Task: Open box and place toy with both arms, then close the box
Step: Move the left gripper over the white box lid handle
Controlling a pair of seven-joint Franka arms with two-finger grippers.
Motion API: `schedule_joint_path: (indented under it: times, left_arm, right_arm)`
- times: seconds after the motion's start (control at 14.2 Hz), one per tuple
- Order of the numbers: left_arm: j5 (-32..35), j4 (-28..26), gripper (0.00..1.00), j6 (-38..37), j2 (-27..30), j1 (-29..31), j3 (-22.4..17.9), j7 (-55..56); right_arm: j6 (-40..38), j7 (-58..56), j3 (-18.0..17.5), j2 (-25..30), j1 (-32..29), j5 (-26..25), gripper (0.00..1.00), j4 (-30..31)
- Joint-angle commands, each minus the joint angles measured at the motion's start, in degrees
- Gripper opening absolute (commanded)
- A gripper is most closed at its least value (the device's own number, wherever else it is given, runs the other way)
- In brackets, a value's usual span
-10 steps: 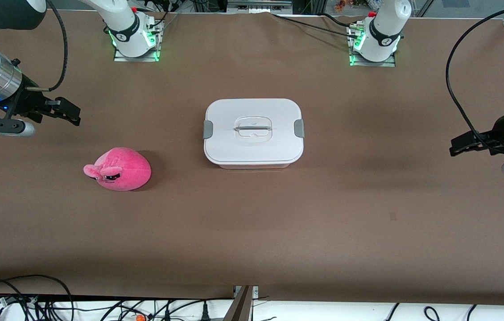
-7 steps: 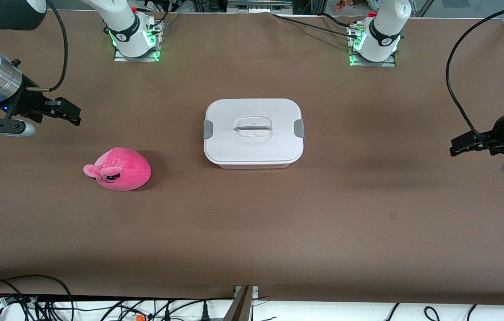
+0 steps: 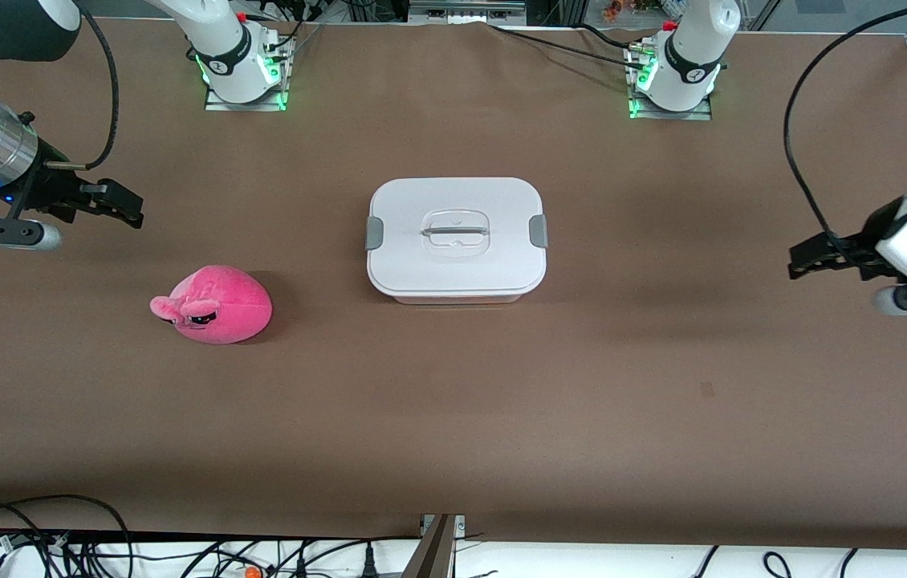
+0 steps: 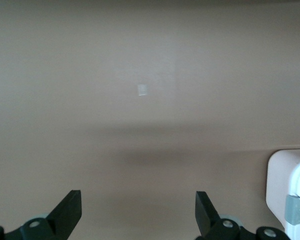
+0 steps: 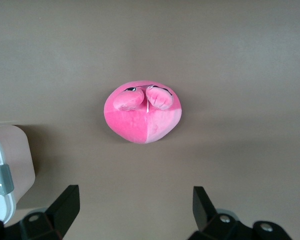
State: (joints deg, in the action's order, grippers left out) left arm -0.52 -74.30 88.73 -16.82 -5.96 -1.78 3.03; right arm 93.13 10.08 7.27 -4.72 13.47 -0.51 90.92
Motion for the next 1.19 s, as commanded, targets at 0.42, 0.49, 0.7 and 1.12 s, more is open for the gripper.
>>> schedule_joint_path:
  times: [0.42, 0.49, 0.7, 1.12]
  left_arm:
    - [-0.62, 0.82, 1.00, -0.92, -3.21, -21.33, 0.02, -0.57]
    - [-0.53, 1.00, 1.00, -0.84, -4.09, -24.94, 0.02, -0.66]
    - [-0.79, 1.70, 1.00, 0.39, -8.47, -31.73, 0.02, -0.92]
    - [-0.44, 0.83, 1.00, 9.95, -15.26, -39.99, 0.02, -15.58]
  right_arm:
    - [-0.75, -0.58, -6.74, 0.58, -6.79, -0.10, 1.00, 0.05]
    - [-1.01, -0.50, -6.75, 0.59, -6.79, -0.10, 1.00, 0.05]
    - [-1.19, -0.50, -6.75, 0.59, -6.79, -0.10, 1.00, 0.05]
    - [-1.28, -0.50, -6.83, 0.59, -6.70, -0.10, 1.00, 0.05]
